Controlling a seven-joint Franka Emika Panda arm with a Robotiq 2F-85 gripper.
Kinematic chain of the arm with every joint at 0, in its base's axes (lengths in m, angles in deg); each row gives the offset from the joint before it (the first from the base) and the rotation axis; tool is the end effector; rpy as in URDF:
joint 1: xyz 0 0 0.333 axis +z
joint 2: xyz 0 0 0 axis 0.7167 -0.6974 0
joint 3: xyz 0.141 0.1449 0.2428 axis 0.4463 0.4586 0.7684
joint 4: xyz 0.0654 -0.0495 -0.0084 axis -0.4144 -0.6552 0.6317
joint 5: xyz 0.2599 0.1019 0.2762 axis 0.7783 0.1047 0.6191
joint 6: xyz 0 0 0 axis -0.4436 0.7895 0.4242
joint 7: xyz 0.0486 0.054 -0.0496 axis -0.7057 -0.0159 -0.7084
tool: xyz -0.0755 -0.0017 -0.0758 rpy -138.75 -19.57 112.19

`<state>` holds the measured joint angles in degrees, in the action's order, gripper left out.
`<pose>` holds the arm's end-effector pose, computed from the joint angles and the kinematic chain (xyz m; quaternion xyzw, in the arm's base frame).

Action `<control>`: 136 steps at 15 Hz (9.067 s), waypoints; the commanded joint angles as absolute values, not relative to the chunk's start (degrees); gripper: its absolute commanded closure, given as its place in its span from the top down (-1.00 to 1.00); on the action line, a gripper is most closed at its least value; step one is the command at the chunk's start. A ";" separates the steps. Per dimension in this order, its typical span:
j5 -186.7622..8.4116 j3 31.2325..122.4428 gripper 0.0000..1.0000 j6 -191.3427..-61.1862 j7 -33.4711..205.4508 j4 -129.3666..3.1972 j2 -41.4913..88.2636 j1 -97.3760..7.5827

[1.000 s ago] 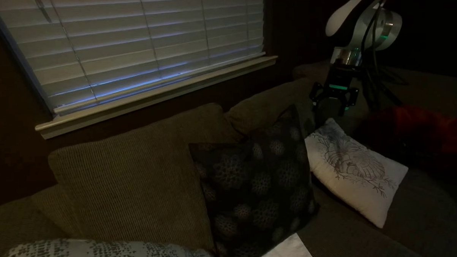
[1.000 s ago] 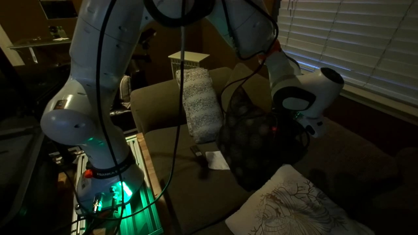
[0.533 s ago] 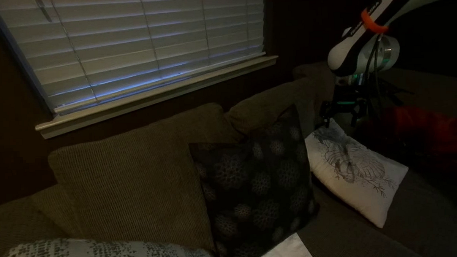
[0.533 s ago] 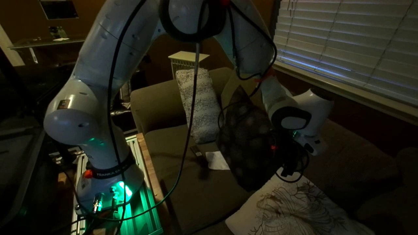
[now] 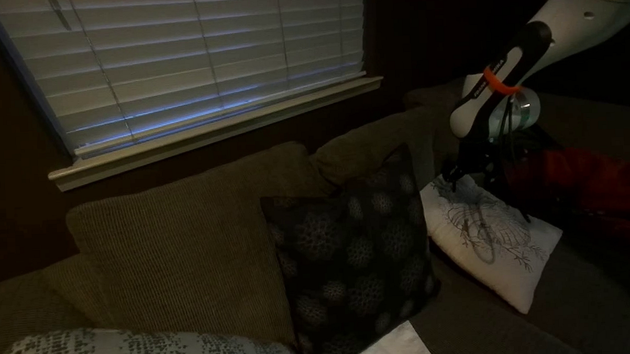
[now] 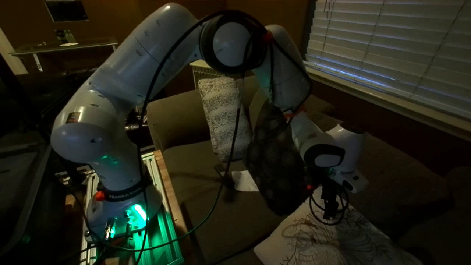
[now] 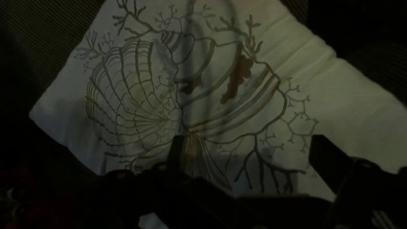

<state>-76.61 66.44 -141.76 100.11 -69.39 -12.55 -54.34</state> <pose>0.6013 -0.2480 0.0716 0.9240 -0.3782 0.0064 0.0567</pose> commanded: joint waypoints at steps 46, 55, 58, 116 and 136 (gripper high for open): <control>-75.08 69.07 -0.96 -172.31 95.52 -72.96 -20.41 -54.54; -66.33 56.01 -0.96 -179.52 103.21 -86.05 -16.52 -36.11; -64.27 54.95 -0.96 -182.11 102.77 -88.44 -15.63 -33.91; -73.20 19.72 1.00 -154.83 132.56 -79.58 -36.13 1.12; -86.15 37.68 1.00 -186.48 115.19 -105.63 5.26 -16.17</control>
<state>-79.86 31.90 -187.10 117.45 -101.97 -6.04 -9.56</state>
